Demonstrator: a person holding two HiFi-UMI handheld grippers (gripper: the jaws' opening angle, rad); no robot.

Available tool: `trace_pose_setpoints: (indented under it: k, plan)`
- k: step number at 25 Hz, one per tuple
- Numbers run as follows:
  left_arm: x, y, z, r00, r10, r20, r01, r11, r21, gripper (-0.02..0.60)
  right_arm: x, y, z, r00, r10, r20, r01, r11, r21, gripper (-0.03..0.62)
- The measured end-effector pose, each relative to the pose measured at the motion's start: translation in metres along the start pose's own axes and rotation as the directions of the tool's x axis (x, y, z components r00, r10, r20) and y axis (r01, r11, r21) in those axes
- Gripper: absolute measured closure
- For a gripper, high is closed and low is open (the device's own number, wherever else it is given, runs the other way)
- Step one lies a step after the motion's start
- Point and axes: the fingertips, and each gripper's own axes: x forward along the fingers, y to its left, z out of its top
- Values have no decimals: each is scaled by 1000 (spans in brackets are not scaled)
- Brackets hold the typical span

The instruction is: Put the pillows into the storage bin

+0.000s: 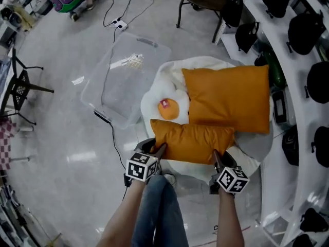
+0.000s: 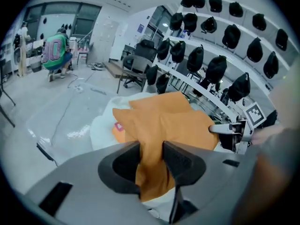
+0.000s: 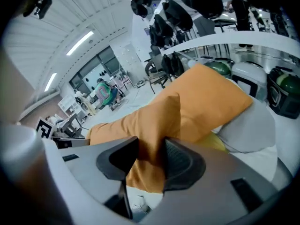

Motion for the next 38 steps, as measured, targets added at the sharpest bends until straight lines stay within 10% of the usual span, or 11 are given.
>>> trace_pose_setpoints:
  k: [12,38]
  plan:
    - [-69,173,32,958,239,159,-199,952,-235,417,148,174,72,976,203,-74,-216,935,-281,425]
    - [18,495,17,943,332,18,-285,835,-470,402,510,343,87,934,147,-327,-317,762,-564,374]
